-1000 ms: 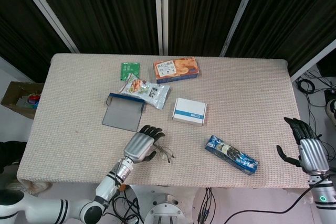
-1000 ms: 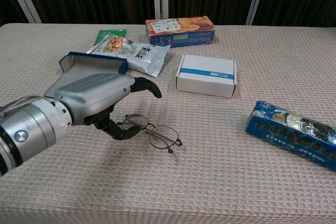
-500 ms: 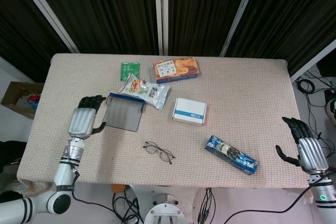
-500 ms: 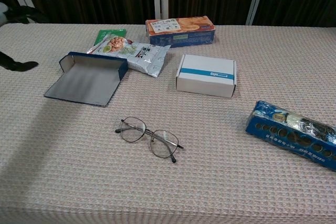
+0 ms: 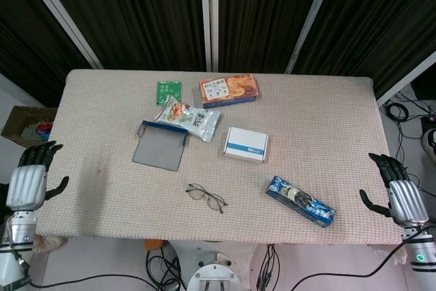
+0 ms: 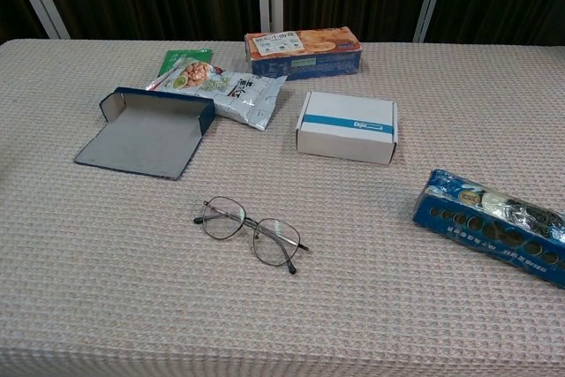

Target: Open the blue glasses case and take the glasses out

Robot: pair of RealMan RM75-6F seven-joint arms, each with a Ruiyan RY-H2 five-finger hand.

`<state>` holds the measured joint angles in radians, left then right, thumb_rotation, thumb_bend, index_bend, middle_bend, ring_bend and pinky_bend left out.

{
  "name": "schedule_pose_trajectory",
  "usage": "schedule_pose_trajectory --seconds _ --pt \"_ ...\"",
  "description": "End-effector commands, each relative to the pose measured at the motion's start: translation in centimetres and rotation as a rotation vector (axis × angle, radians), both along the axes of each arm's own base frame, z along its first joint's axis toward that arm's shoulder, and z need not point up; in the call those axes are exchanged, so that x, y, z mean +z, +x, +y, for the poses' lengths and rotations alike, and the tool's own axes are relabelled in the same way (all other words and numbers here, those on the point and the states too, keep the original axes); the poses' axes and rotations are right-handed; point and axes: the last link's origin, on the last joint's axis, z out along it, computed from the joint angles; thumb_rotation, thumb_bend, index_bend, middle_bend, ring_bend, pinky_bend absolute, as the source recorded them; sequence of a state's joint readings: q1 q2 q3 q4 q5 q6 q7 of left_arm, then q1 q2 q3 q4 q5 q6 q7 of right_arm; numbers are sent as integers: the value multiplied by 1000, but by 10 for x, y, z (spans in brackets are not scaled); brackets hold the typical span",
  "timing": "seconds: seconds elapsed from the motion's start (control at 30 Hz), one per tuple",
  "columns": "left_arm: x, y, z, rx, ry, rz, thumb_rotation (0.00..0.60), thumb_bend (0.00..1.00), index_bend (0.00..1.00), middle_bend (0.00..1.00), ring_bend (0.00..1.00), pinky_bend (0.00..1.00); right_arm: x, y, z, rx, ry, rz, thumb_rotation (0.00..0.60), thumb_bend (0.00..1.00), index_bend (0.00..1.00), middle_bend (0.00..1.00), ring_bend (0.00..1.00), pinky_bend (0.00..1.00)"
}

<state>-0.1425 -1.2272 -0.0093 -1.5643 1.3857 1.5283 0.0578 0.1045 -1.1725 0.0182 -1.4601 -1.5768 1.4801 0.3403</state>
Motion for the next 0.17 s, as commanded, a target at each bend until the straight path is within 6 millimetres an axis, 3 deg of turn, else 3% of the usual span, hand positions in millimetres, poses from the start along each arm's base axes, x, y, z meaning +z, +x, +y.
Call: schedule_pose_trajectory --seconds 0.03,0.17 --pt "6 3 -42 4 -15 -13 600 286 210 127 113 116 -6 1 3 -1 13 10 600 320 91 127 40 100" --pt "3 7 -60 4 -30 -5 600 285 212 127 112 116 -11 6 4 12 18 29 600 320 91 127 40 100"
